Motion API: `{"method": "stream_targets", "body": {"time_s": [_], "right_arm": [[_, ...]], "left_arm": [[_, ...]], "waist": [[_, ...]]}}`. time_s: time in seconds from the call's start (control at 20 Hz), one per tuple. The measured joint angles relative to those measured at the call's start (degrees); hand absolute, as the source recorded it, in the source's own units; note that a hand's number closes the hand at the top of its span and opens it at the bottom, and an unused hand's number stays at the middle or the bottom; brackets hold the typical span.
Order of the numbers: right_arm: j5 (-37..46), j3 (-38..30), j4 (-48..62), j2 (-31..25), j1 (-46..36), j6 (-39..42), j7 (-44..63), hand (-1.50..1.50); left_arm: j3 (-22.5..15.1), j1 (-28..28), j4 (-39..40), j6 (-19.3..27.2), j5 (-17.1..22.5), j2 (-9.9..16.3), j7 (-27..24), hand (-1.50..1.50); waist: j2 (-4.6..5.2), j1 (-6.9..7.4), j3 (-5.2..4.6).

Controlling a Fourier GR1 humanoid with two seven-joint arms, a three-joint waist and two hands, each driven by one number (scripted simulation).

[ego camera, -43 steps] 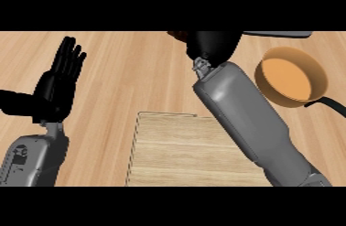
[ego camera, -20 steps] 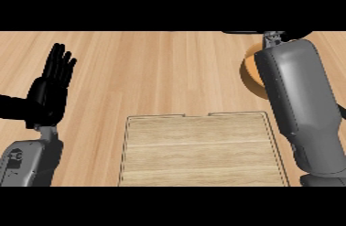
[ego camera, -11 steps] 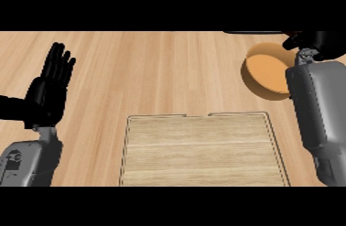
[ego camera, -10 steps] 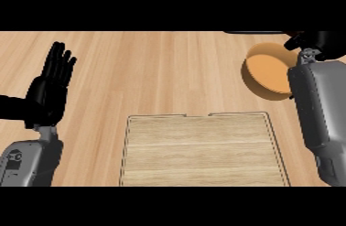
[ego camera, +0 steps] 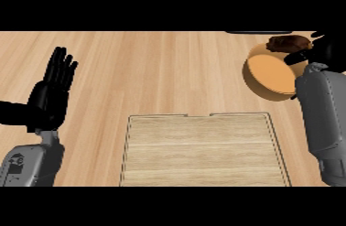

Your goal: Pick the sweet potato from the tray and place it in the pot

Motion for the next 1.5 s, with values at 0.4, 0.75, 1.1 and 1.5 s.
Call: {"method": "stream_targets", "body": {"time_s": [0.4,0.75,1.1,1.5], "right_arm": [[-8.7,-1.7,5.1,0.2,-0.9,-6.5,-12.3,-1.50],[-15.0,-4.6,0.0,2.1,-1.2,-15.5,-16.1,-1.50],[-22.9,-7.9,-9.2,2.9,2.5,-21.5,-18.3,-1.50],[-33.8,-10.3,-24.2,1.2,15.5,-21.6,-24.1,-1.50]], "left_arm": [[0.2,-0.4,-1.6,-0.2,0.0,0.1,1.7,0.00],[0.9,-1.7,-0.4,-0.1,0.0,0.3,2.2,0.00],[1.2,-1.0,-0.5,-0.1,-0.3,0.1,1.8,0.00],[1.0,-0.3,-3.1,0.4,-0.9,-0.1,3.8,0.00]], "waist": [[-0.01,0.11,0.00],[-0.15,-0.37,-0.02],[-0.31,-0.78,-0.04],[-0.39,-1.07,-0.04]]}}
